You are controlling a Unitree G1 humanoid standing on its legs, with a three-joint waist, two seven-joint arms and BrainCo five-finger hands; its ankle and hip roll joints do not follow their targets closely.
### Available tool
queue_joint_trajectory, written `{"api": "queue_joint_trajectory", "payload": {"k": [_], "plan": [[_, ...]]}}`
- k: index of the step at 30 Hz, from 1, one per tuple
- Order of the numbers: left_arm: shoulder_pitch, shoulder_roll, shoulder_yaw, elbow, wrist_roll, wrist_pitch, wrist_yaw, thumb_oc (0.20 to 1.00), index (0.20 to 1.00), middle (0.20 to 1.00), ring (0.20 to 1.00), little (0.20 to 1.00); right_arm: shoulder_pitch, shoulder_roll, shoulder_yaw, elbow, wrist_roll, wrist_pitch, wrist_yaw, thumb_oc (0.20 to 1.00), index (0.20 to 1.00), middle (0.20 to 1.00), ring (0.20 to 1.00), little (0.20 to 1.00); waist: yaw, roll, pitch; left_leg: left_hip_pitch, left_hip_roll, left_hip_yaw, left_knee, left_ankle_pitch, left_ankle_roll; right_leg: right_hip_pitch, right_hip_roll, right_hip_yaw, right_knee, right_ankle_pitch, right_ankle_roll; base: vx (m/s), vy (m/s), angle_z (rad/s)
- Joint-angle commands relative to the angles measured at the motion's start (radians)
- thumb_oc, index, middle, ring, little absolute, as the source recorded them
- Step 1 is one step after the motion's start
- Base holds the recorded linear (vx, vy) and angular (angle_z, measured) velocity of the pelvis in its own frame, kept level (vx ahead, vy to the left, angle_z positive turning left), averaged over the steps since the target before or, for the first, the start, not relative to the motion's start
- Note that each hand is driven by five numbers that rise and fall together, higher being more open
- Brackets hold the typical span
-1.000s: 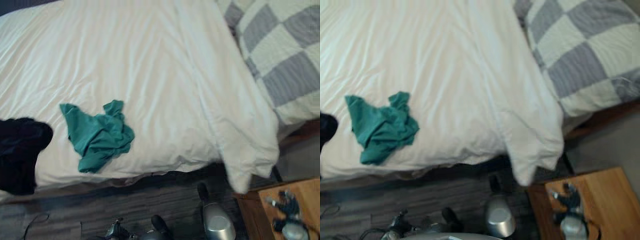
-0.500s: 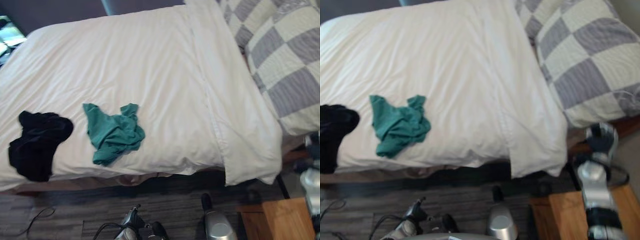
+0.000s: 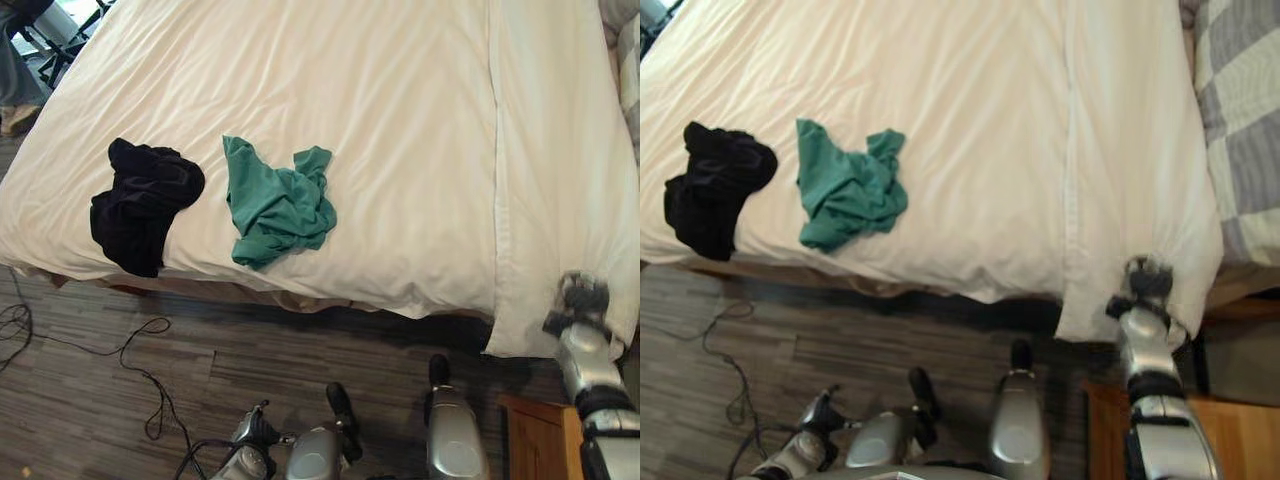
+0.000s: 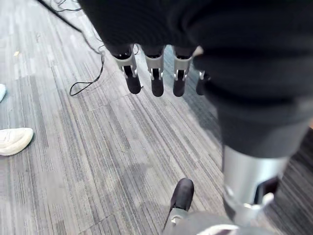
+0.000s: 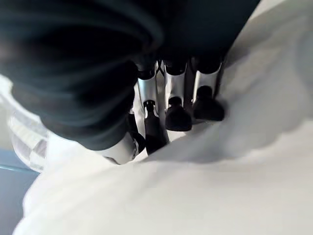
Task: Tidy up the quilt and then pick up the clothes from the bed and put them into the laundry hamper.
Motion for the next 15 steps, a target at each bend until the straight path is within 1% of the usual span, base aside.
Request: {"api": "queue_joint_trajectory", "payload": {"k": [1, 2, 3, 4, 5, 6, 7, 8, 9, 10, 11, 12, 13, 14, 15], "plan": [[-0.003, 0.017, 0.016, 0.043, 0.027, 0.016, 0.037, 1.0, 1.0, 1.0, 1.0, 1.0, 0.201, 0.14, 0.069, 0.193, -0.032, 0.111, 0.09, 0.2, 0.2, 0.2, 0.2, 0.2, -0.027, -0.052, -0.031, 0.006, 0.003, -0.008, 0.093, -0.141, -0.03, 0.077, -0.042, 0.008, -0.13, -0.042, 0.067, 0.02, 0.116, 0.05], [-0.003, 0.018, 0.016, 0.043, 0.027, 0.016, 0.037, 1.0, 1.0, 1.0, 1.0, 1.0, 0.201, 0.141, 0.069, 0.192, -0.032, 0.111, 0.09, 0.2, 0.2, 0.2, 0.2, 0.2, -0.026, -0.052, -0.034, 0.004, 0.003, -0.006, 0.089, -0.137, -0.03, 0.075, -0.041, 0.009, -0.134, -0.037, 0.066, 0.04, 0.169, 0.05], [-0.002, 0.016, 0.01, 0.058, 0.05, 0.019, 0.036, 1.0, 1.0, 1.0, 1.0, 1.0, 0.281, 0.186, 0.081, 0.241, -0.07, 0.123, 0.115, 0.2, 0.2, 0.2, 0.2, 0.2, -0.038, -0.068, -0.054, 0.037, -0.015, -0.007, 0.025, -0.127, -0.021, 0.084, -0.052, 0.002, -0.133, -0.02, 0.085, 0.02, 0.106, -0.01], [-0.002, 0.016, 0.01, 0.058, 0.05, 0.019, 0.036, 1.0, 1.0, 1.0, 1.0, 1.0, 0.281, 0.187, 0.081, 0.241, -0.07, 0.123, 0.115, 0.2, 0.2, 0.2, 0.2, 0.2, -0.036, -0.068, -0.057, 0.035, -0.014, -0.005, 0.024, -0.125, -0.021, 0.081, -0.051, 0.003, -0.136, -0.017, 0.084, 0.02, 0.168, 0.07], [-0.007, 0.013, 0.005, 0.056, 0.056, 0.022, 0.031, 1.0, 1.0, 1.0, 1.0, 1.0, 0.306, 0.204, 0.074, 0.273, -0.072, 0.131, 0.125, 0.661, 0.661, 0.661, 0.661, 0.661, -0.045, -0.079, -0.062, 0.056, -0.02, -0.001, -0.016, -0.116, -0.018, 0.076, -0.053, 0.007, -0.122, -0.001, 0.099, -0.05, 0.122, 0.09], [-0.014, 0.015, 0.011, 0.052, 0.044, 0.021, 0.034, 1.0, 1.0, 1.0, 1.0, 1.0, 0.339, 0.233, 0.108, 0.303, -0.109, 0.142, 0.139, 1.0, 1.0, 1.0, 1.0, 1.0, -0.054, -0.09, -0.059, 0.086, -0.015, -0.002, -0.056, -0.105, -0.011, 0.055, -0.046, 0.012, -0.042, 0.002, 0.12, -0.05, 0.122, 0.08], [-0.014, 0.015, 0.011, 0.052, 0.044, 0.021, 0.034, 1.0, 1.0, 1.0, 1.0, 1.0, 0.338, 0.234, 0.108, 0.303, -0.109, 0.142, 0.139, 1.0, 1.0, 1.0, 1.0, 1.0, -0.052, -0.09, -0.061, 0.083, -0.015, 0.0, -0.057, -0.102, -0.011, 0.051, -0.045, 0.014, -0.044, 0.005, 0.119, -0.12, 0.086, -0.09], [-0.026, 0.017, 0.011, 0.044, 0.026, 0.019, 0.035, 1.0, 1.0, 1.0, 1.0, 1.0, 0.344, 0.248, 0.138, 0.321, -0.137, 0.141, 0.143, 1.0, 1.0, 1.0, 1.0, 1.0, -0.057, -0.088, -0.054, 0.097, 0.004, 0.001, -0.063, -0.093, -0.008, 0.028, -0.007, 0.013, 0.083, -0.025, 0.117, -0.11, 0.038, -0.18], [-0.027, 0.021, 0.012, 0.039, 0.016, 0.019, 0.035, 1.0, 1.0, 1.0, 1.0, 1.0, 0.341, 0.246, 0.143, 0.331, -0.141, 0.14, 0.141, 1.0, 1.0, 1.0, 1.0, 1.0, -0.06, -0.08, -0.053, 0.102, 0.011, 0.003, -0.062, -0.09, -0.002, 0.009, 0.031, 0.023, 0.153, -0.045, 0.113, -0.11, 0.039, -0.12], [-0.027, 0.021, 0.012, 0.039, 0.016, 0.019, 0.035, 1.0, 1.0, 1.0, 1.0, 1.0, 0.341, 0.246, 0.143, 0.331, -0.141, 0.14, 0.141, 1.0, 1.0, 1.0, 1.0, 1.0, -0.06, -0.081, -0.053, 0.102, 0.011, 0.004, -0.062, -0.091, -0.002, 0.007, 0.03, 0.024, 0.156, -0.046, 0.113, 0.01, -0.039, -0.02], [-0.026, 0.023, 0.007, 0.027, 0.003, 0.006, 0.018, 1.0, 1.0, 1.0, 1.0, 1.0, 0.328, 0.244, 0.158, 0.344, -0.159, 0.14, 0.149, 1.0, 1.0, 1.0, 1.0, 1.0, -0.038, -0.082, -0.077, 0.097, -0.006, 0.002, -0.031, -0.117, 0.002, 0.103, 0.056, -0.019, 0.071, -0.122, 0.078, 0.04, -0.054, -0.04], [-0.026, 0.023, 0.007, 0.026, 0.003, 0.006, 0.018, 1.0, 1.0, 1.0, 1.0, 1.0, 0.328, 0.245, 0.158, 0.344, -0.159, 0.14, 0.149, 1.0, 1.0, 1.0, 1.0, 1.0, -0.04, -0.082, -0.075, 0.098, -0.006, 0.0, -0.029, -0.118, 0.001, 0.107, 0.056, -0.021, 0.069, -0.122, 0.078, 0.07, -0.106, -0.11], [-0.025, 0.023, -0.001, 0.014, 0.007, -0.001, 0.003, 1.0, 1.0, 1.0, 1.0, 1.0, 0.32, 0.242, 0.177, 0.34, -0.174, 0.142, 0.155, 1.0, 1.0, 1.0, 1.0, 1.0, -0.034, -0.086, -0.085, 0.072, -0.011, -0.012, 0.043, -0.138, -0.001, 0.163, 0.061, -0.027, -0.031, -0.138, 0.051, 0.03, -0.053, -0.17], [-0.025, 0.023, -0.001, 0.014, 0.007, -0.001, 0.003, 1.0, 1.0, 1.0, 1.0, 1.0, 0.32, 0.242, 0.177, 0.34, -0.174, 0.142, 0.155, 1.0, 1.0, 1.0, 1.0, 1.0, -0.034, -0.086, -0.085, 0.072, -0.011, -0.012, 0.043, -0.138, -0.001, 0.163, 0.061, -0.027, -0.031, -0.138, 0.051, -0.04, -0.143, 0.01], [-0.045, 0.032, 0.002, -0.044, -0.033, -0.024, -0.008, 1.0, 1.0, 1.0, 1.0, 1.0, 0.265, 0.191, 0.242, 0.285, -0.232, 0.135, 0.158, 1.0, 1.0, 1.0, 1.0, 1.0, 0.014, -0.088, -0.072, -0.085, 0.017, -0.018, 0.315, -0.104, -0.073, 0.274, 0.041, -0.035, -0.205, -0.145, -0.005, -0.08, -0.093, 0.14]]}}
